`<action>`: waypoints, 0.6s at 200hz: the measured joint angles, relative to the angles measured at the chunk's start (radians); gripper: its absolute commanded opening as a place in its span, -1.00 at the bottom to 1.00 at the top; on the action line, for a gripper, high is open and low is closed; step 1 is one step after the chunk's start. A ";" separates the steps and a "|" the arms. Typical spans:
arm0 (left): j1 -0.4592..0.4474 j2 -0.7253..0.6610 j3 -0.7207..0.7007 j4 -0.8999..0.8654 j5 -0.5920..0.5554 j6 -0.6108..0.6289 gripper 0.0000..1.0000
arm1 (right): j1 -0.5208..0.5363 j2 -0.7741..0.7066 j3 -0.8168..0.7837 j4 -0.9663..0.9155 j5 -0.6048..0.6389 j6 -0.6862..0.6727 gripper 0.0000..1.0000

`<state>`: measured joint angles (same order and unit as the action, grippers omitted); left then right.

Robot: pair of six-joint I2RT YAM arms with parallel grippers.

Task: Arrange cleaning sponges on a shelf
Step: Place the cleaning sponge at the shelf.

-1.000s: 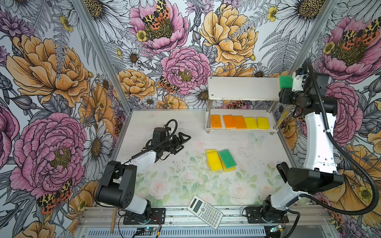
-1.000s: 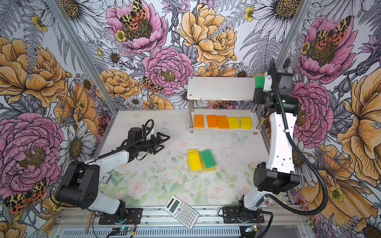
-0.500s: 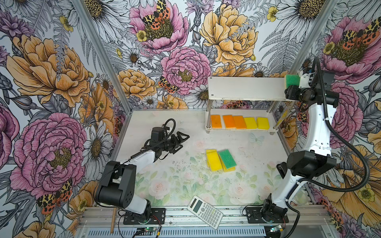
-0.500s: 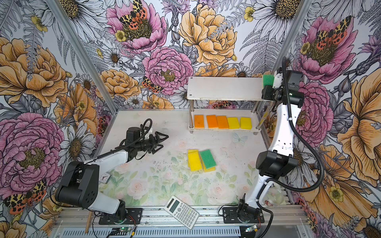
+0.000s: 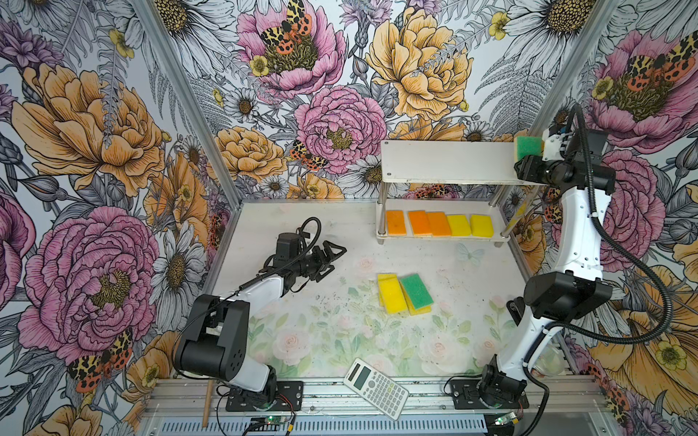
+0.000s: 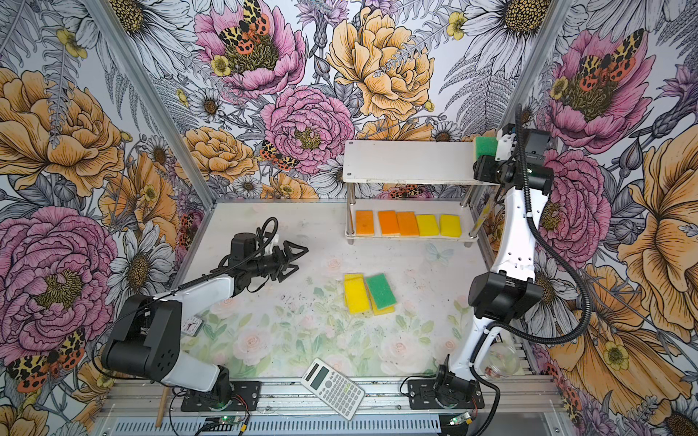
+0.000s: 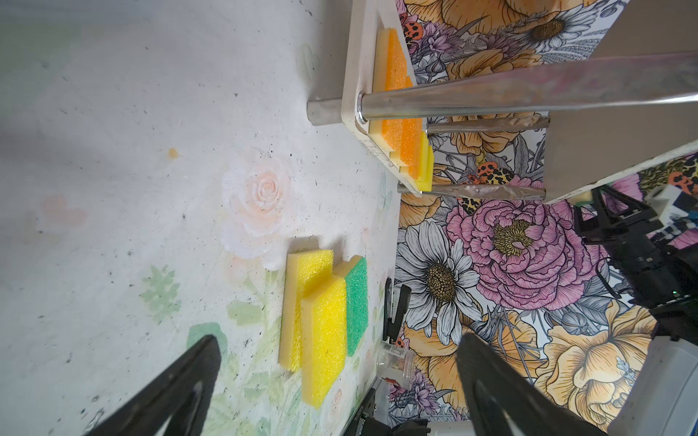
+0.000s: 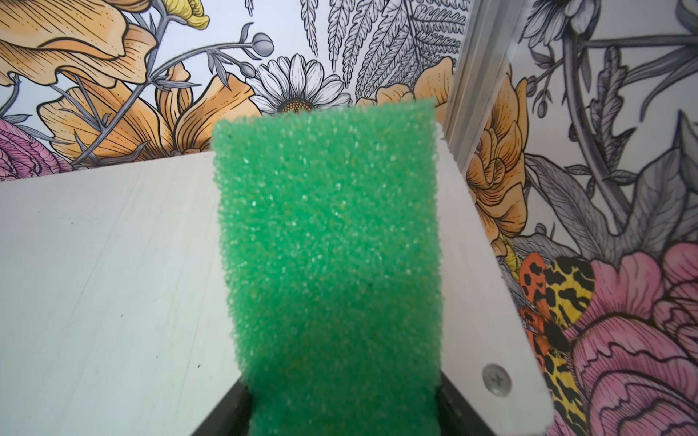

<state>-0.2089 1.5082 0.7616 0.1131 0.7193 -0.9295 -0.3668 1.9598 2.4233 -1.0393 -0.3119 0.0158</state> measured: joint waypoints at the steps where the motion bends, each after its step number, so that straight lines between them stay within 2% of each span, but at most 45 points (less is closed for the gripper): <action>1: 0.000 0.000 0.000 0.000 0.000 0.000 0.98 | 0.000 0.000 0.000 0.000 0.000 0.001 0.26; 70: 0.004 0.039 0.017 0.004 0.008 0.000 0.98 | 0.001 0.030 0.002 0.000 0.000 0.002 0.28; 120: 0.005 0.056 0.037 0.007 0.010 0.000 0.98 | 0.001 0.038 0.002 0.003 0.000 0.000 0.38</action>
<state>-0.2039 1.5639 0.7982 0.1200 0.7296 -0.9298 -0.3660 1.9976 2.4252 -1.0359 -0.3119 0.0154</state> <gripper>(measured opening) 0.989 0.684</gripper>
